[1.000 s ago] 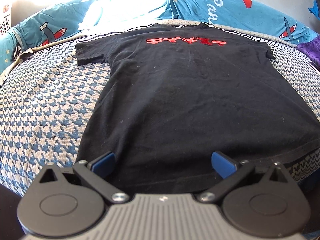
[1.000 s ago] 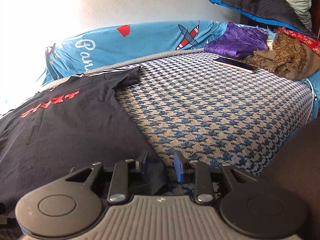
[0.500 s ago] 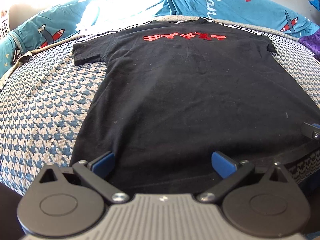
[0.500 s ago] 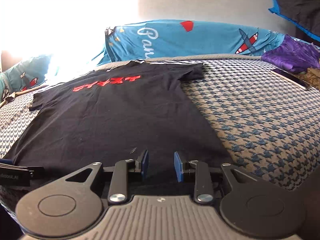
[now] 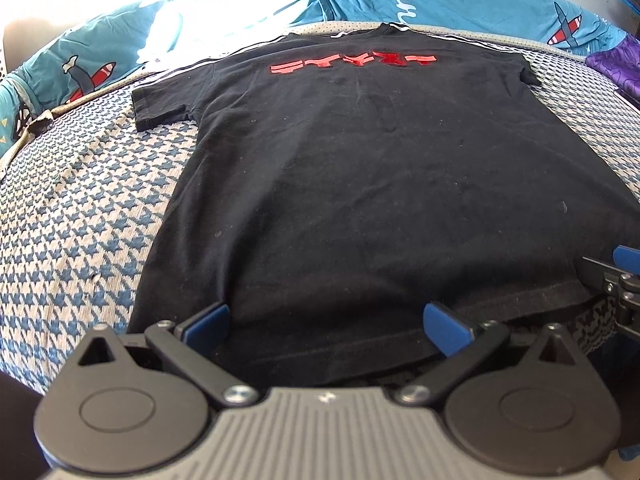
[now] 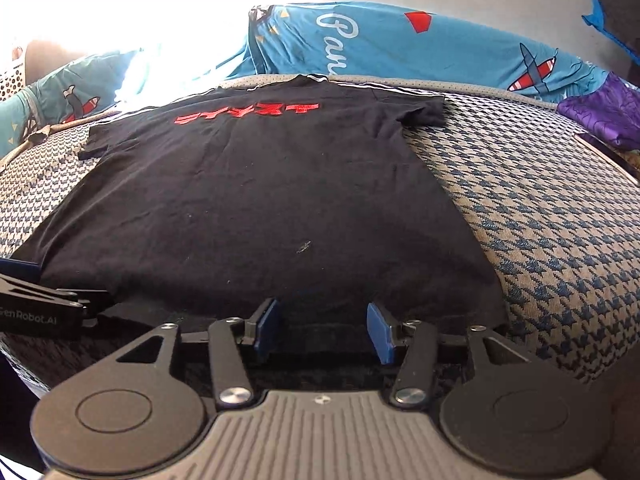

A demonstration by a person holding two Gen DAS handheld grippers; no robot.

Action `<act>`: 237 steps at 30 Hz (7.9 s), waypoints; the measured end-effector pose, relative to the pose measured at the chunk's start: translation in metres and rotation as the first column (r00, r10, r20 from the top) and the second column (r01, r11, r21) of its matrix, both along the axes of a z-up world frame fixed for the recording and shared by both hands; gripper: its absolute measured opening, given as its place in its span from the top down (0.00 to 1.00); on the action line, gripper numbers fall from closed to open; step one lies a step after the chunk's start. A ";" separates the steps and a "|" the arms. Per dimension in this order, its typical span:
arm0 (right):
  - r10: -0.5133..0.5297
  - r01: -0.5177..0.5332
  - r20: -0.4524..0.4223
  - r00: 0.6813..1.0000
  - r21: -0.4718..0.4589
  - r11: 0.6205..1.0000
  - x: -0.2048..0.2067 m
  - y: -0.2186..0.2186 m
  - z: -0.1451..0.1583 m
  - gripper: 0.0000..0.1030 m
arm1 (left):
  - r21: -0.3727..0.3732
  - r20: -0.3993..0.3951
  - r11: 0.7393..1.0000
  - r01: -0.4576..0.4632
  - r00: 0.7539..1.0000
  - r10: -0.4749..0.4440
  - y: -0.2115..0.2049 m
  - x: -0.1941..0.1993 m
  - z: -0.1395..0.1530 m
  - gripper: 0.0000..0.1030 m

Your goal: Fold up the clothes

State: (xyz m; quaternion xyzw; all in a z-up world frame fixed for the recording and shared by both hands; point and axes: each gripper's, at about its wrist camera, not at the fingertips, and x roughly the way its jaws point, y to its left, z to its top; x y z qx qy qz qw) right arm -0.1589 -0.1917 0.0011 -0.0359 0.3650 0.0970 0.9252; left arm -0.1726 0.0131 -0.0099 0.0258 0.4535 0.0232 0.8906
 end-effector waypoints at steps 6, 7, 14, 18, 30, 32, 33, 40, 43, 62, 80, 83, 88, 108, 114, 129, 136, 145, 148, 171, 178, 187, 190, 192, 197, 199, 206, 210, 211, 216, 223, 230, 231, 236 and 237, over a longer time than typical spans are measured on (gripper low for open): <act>0.005 -0.005 0.005 1.000 -0.007 1.000 -0.004 0.002 0.001 0.52 | -0.027 0.007 1.000 -0.007 1.000 0.007 0.002 -0.003 0.003 0.00; 0.008 -0.008 0.018 1.000 -0.001 1.000 -0.006 0.002 0.002 0.52 | -0.038 0.017 0.999 -0.007 1.000 0.007 0.003 -0.004 0.005 0.00; 0.025 -0.027 0.091 0.996 0.019 0.999 -0.008 0.009 0.007 0.52 | -0.052 0.022 0.999 0.008 1.000 -0.007 -0.004 0.000 0.008 0.00; 0.021 -0.023 0.053 0.998 0.035 0.999 0.000 0.012 0.000 0.52 | -0.031 0.003 0.999 0.021 1.000 -0.021 -0.009 0.003 0.003 0.00; 0.082 -0.082 -0.027 0.996 -0.008 0.997 -0.007 0.020 -0.002 0.45 | -0.023 -0.021 0.999 0.046 0.999 -0.047 -0.010 -0.004 0.002 0.00; 0.089 -0.090 -0.062 0.994 0.001 0.996 -0.007 0.019 0.000 0.45 | -0.040 -0.002 0.999 0.032 0.999 -0.032 -0.005 -0.005 0.006 0.00; 0.090 -0.089 -0.078 0.993 0.017 0.996 -0.006 0.018 0.002 0.45 | -0.048 0.009 0.999 0.023 1.000 -0.022 -0.003 -0.006 0.008 0.00; 0.117 -0.111 -0.070 0.991 0.077 0.991 0.002 0.011 0.015 0.46 | -0.079 0.087 0.994 -0.081 0.992 0.088 0.022 0.007 0.026 0.00; 0.124 -0.114 -0.092 0.988 0.108 0.988 0.019 0.008 0.021 0.46 | -0.077 0.093 0.991 -0.113 0.988 0.120 0.035 0.019 0.031 0.00; 0.132 -0.127 -0.052 0.990 0.086 0.988 0.143 -0.034 0.048 0.52 | -0.177 0.087 0.965 -0.192 0.974 0.210 0.113 0.133 0.047 0.06; -0.038 0.075 -0.145 0.989 0.261 0.962 0.217 -0.069 0.032 0.59 | -0.271 0.017 0.932 -0.239 0.967 0.252 0.141 0.187 0.024 0.12; -0.041 0.081 -0.157 0.987 0.259 0.962 0.223 -0.067 0.027 0.59 | -0.304 -0.004 0.919 -0.252 0.965 0.264 0.148 0.193 0.020 0.14; -0.050 0.095 -0.174 0.983 0.258 0.961 0.230 -0.066 0.022 0.59 | -0.347 -0.026 0.902 -0.256 0.964 0.264 0.156 0.200 0.015 0.25; -0.065 0.108 -0.176 0.982 0.248 0.963 0.247 -0.057 0.013 0.59 | -0.261 0.009 0.932 -0.250 0.965 0.261 0.145 0.206 0.012 0.84; -0.077 0.120 -0.173 0.982 0.256 0.959 0.251 -0.057 0.012 0.66 | -0.179 0.035 0.945 -0.275 0.958 0.285 0.141 0.205 0.013 0.86; -0.041 0.059 -0.115 0.993 0.158 0.986 0.251 -0.042 0.010 0.95 | -0.051 0.061 0.953 -0.298 0.952 0.301 0.139 0.207 0.013 0.86; -0.083 0.091 -0.080 0.993 0.096 0.991 0.251 -0.041 0.015 0.97 | -0.032 0.060 0.956 -0.293 0.954 0.295 0.141 0.207 0.012 0.86; -0.110 0.113 -0.078 0.991 0.037 0.993 0.252 -0.039 0.012 0.98 | 0.080 0.073 0.960 -0.270 0.962 0.264 0.131 0.209 0.010 0.81; -0.115 0.117 -0.076 0.990 0.015 0.993 0.252 -0.036 0.010 1.00 | 0.109 0.077 0.961 -0.256 0.966 0.248 0.129 0.208 0.010 0.80; -0.028 0.078 -0.232 0.972 0.211 0.974 0.210 -0.061 0.017 0.84 | -0.082 0.048 0.985 -0.149 0.987 0.153 0.112 0.152 0.018 0.73; -0.022 0.036 -0.179 0.984 0.075 0.997 0.202 -0.048 0.015 0.97 | 0.035 0.050 0.988 -0.154 0.987 0.152 0.105 0.149 0.011 0.72; -0.091 0.104 -0.179 0.980 0.064 0.993 0.201 -0.054 0.015 1.00 | 0.048 0.053 0.984 -0.174 0.984 0.172 0.112 0.139 0.013 0.71; -0.124 0.140 -0.174 0.977 0.077 0.987 0.195 -0.057 0.020 0.99 | 0.010 0.076 0.983 -0.182 0.981 0.181 0.112 0.132 0.019 0.71; -0.138 0.153 -0.159 0.978 0.087 0.984 0.187 -0.058 0.024 0.96 | -0.011 0.104 0.983 -0.183 0.978 0.183 0.109 0.125 0.025 0.70; -0.076 0.091 -0.113 0.991 0.137 0.986 0.163 -0.048 0.033 0.95 | -0.030 0.137 0.986 -0.163 0.977 0.166 0.097 0.108 0.029 0.66; -0.047 0.065 -0.113 0.992 0.161 0.985 0.153 -0.041 0.033 0.94 | -0.040 0.140 0.986 -0.162 0.976 0.166 0.094 0.101 0.029 0.66; 0.125 -0.091 -0.128 0.984 0.239 0.967 0.121 -0.013 0.024 0.92 | -0.091 0.124 0.972 -0.215 0.966 0.225 0.112 0.084 0.028 0.58; 0.239 -0.198 -0.131 0.962 0.270 0.942 0.099 0.015 0.019 0.91 | -0.110 0.119 0.964 -0.243 0.960 0.255 0.123 0.075 0.028 0.50; 0.267 -0.224 -0.129 0.955 0.276 0.935 0.093 0.022 0.018 0.90 | -0.114 0.117 0.962 -0.249 0.958 0.262 0.125 0.073 0.028 0.49; 0.394 -0.344 -0.114 0.912 0.313 0.886 0.070 0.058 0.015 0.90 | -0.137 0.099 0.955 -0.265 0.955 0.279 0.133 0.069 0.028 0.49; 0.496 -0.448 -0.088 0.864 0.315 0.837 0.061 0.100 0.015 0.90 | -0.147 0.069 0.949 -0.278 0.955 0.290 0.145 0.078 0.034 0.28; 0.543 -0.503 -0.063 0.837 0.301 0.810 0.073 0.134 0.019 0.90 | -0.164 0.089 0.942 -0.294 0.946 0.311 0.171 0.101 0.049 0.13; 0.551 -0.513 -0.059 0.832 0.298 0.805 0.076 0.140 0.019 0.90 | -0.154 0.095 0.944 -0.292 0.947 0.308 0.173 0.105 0.050 0.13; 0.583 -0.552 -0.037 0.812 0.278 0.786 0.092 0.175 0.020 0.90 | -0.159 0.113 0.940 -0.302 0.940 0.321 0.189 0.124 0.055 0.13; 0.587 -0.558 -0.034 0.809 0.274 0.784 0.096 0.183 0.019 0.89 | -0.166 0.114 0.937 -0.308 0.938 0.328 0.193 0.127 0.055 0.13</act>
